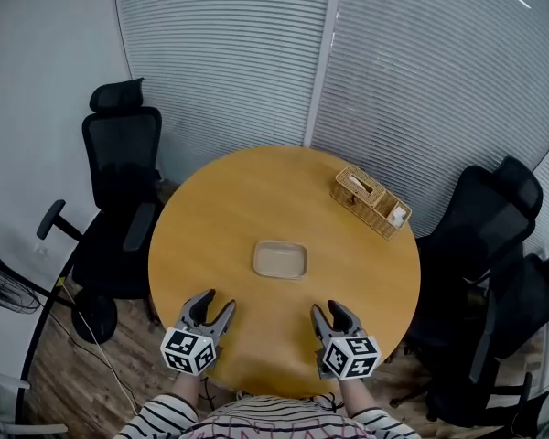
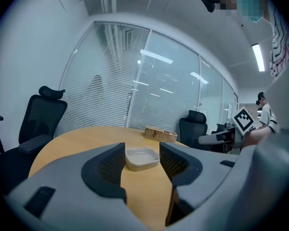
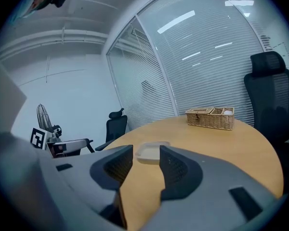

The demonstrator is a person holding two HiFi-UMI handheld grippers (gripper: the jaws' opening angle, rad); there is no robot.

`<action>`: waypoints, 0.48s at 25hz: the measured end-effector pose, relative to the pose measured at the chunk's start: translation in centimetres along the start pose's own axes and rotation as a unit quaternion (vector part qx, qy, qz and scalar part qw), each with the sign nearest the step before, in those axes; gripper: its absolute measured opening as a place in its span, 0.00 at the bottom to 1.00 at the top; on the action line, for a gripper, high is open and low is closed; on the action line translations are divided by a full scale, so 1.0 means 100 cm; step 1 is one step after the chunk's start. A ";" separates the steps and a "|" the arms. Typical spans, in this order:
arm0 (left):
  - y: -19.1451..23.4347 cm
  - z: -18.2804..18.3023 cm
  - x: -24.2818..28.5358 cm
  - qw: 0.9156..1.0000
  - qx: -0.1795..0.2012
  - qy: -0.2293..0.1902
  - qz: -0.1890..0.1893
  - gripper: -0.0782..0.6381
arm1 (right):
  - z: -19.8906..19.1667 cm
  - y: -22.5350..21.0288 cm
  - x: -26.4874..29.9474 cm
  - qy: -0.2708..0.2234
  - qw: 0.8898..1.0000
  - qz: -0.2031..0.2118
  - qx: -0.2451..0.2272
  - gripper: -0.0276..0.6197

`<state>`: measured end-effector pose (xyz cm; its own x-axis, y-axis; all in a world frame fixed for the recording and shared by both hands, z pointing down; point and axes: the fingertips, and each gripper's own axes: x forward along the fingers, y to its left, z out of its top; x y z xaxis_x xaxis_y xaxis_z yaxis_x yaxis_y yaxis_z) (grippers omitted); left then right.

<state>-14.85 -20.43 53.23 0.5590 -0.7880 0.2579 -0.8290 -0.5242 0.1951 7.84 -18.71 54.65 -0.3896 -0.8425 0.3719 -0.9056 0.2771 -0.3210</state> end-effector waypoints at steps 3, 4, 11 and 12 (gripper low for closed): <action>0.011 0.005 0.023 1.000 -0.004 -0.001 0.009 0.39 | 0.004 -0.014 0.023 0.009 1.000 0.005 0.000 0.32; 0.015 0.007 0.031 1.000 -0.004 -0.001 0.012 0.39 | 0.005 -0.019 0.031 0.012 1.000 0.006 -0.001 0.32; 0.035 0.006 0.074 1.000 0.001 0.018 0.019 0.39 | 0.005 -0.041 0.076 0.024 1.000 0.008 0.005 0.32; 0.037 0.004 0.080 1.000 0.001 0.021 0.019 0.39 | 0.003 -0.043 0.082 0.026 1.000 0.008 0.006 0.32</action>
<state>-13.43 -28.82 55.66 0.5274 -0.7933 0.3042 -0.8496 -0.4951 0.1817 8.62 -26.95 58.78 -0.4133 -0.8122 0.4117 -0.8969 0.2851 -0.3380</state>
